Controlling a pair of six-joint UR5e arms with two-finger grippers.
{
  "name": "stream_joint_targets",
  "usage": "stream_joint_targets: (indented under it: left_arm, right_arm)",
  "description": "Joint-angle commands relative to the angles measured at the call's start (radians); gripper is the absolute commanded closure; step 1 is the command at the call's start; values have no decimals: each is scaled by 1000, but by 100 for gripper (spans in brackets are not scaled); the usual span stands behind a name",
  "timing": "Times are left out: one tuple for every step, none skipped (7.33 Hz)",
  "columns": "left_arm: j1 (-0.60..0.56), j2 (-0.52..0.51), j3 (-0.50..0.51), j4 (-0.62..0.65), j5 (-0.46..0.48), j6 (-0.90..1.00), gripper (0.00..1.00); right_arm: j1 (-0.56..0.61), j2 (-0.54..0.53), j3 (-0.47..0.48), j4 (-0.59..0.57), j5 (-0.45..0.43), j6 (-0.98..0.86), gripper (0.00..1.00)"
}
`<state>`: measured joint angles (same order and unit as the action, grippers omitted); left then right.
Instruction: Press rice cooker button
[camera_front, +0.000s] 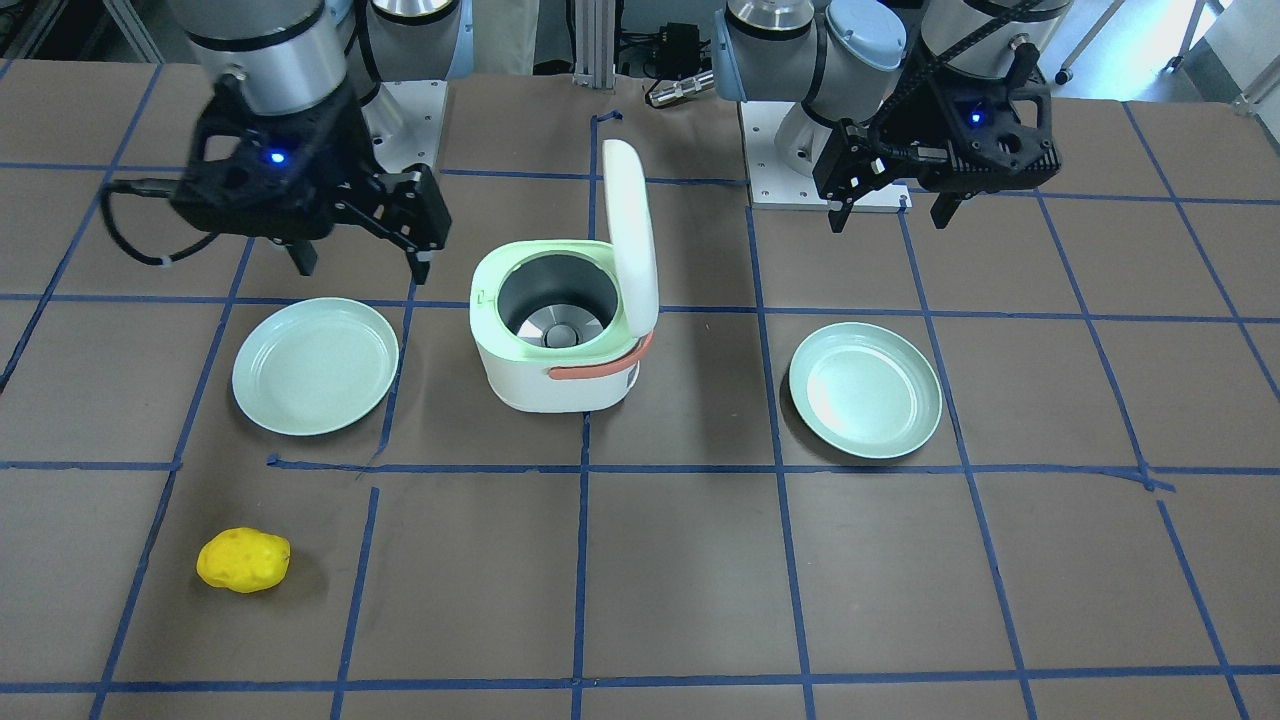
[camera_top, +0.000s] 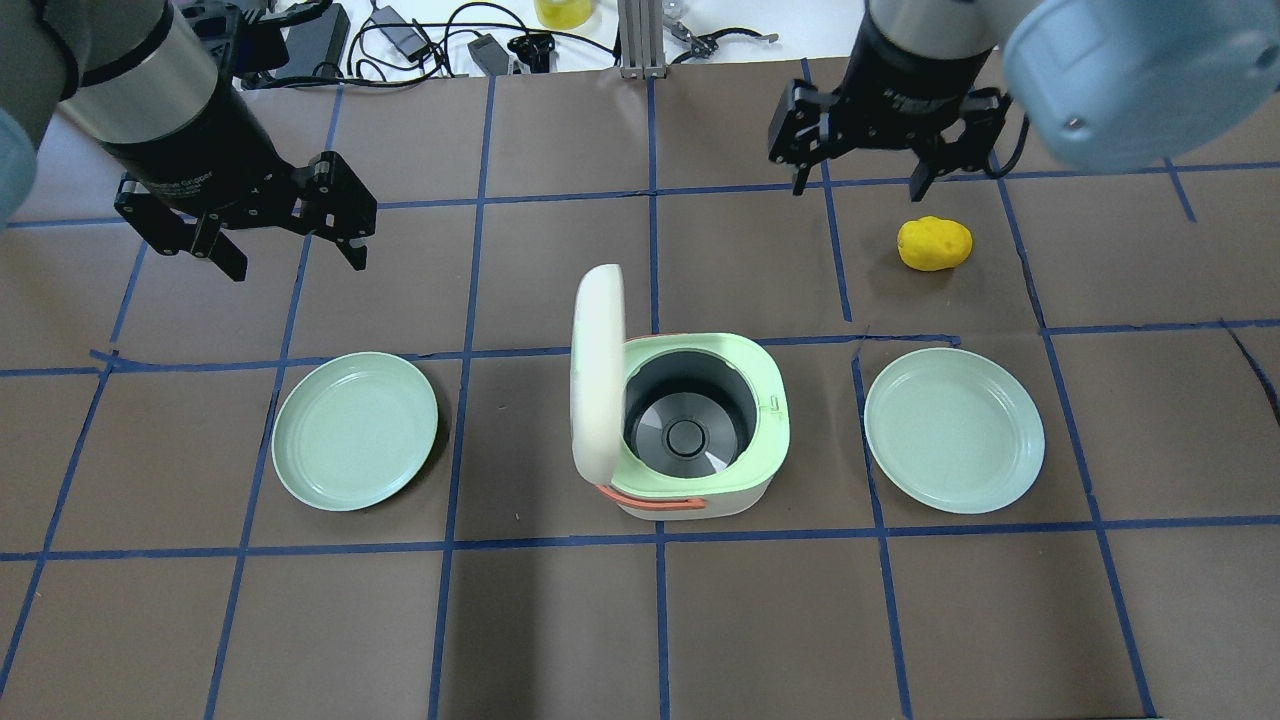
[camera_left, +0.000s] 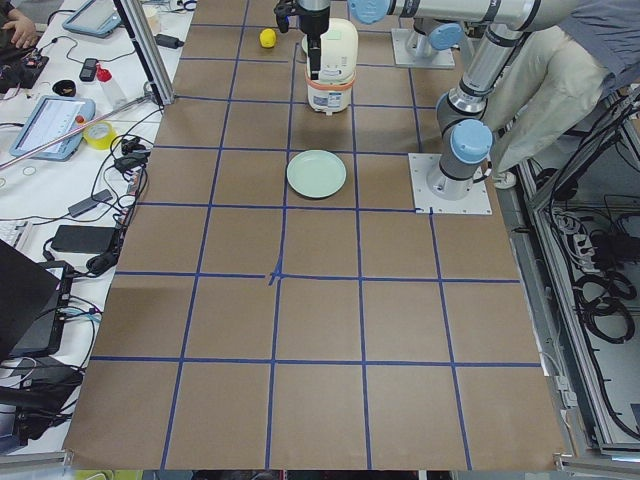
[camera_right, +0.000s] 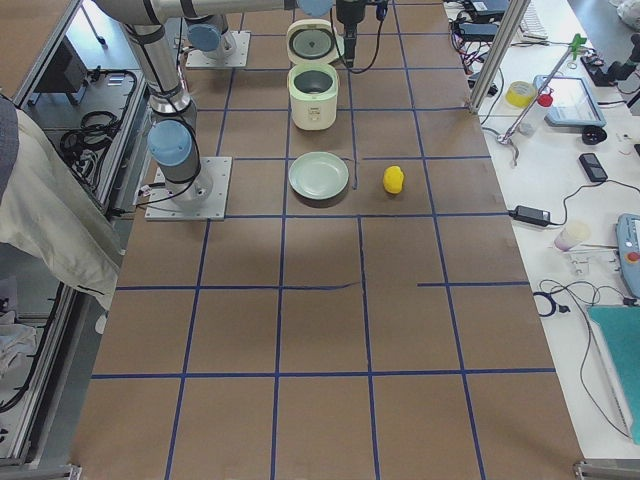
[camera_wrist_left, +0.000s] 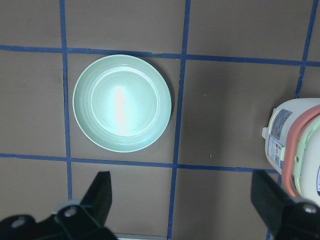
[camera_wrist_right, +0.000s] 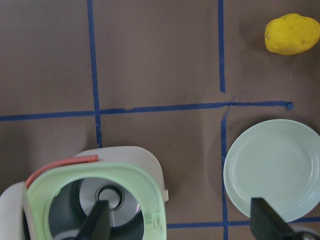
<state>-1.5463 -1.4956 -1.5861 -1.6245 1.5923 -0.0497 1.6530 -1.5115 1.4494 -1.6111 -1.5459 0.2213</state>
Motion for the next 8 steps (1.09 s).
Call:
stream_joint_targets:
  left_arm:
    - [0, 0, 0, 0, 0, 1, 0]
    - [0, 0, 0, 0, 0, 1, 0]
    - [0, 0, 0, 0, 0, 1, 0]
    - [0, 0, 0, 0, 0, -1, 0]
    - [0, 0, 0, 0, 0, 1, 0]
    - [0, 0, 0, 0, 0, 1, 0]
    - [0, 0, 0, 0, 0, -1, 0]
    - [0, 0, 0, 0, 0, -1, 0]
  right_arm:
    - [-91, -1, -84, 39, -5, 0, 0]
    - [-93, -1, -83, 37, 1, 9, 0]
    - [-91, -7, -72, 34, -5, 3, 0]
    - [-88, -10, -70, 36, -19, 0, 0]
    - [-87, -10, -66, 34, -45, -2, 0]
    - [-87, -7, -64, 40, -45, -63, 0]
    - [-85, -7, -64, 42, -36, -220, 0]
    - [-85, -4, -63, 43, -34, -233, 0]
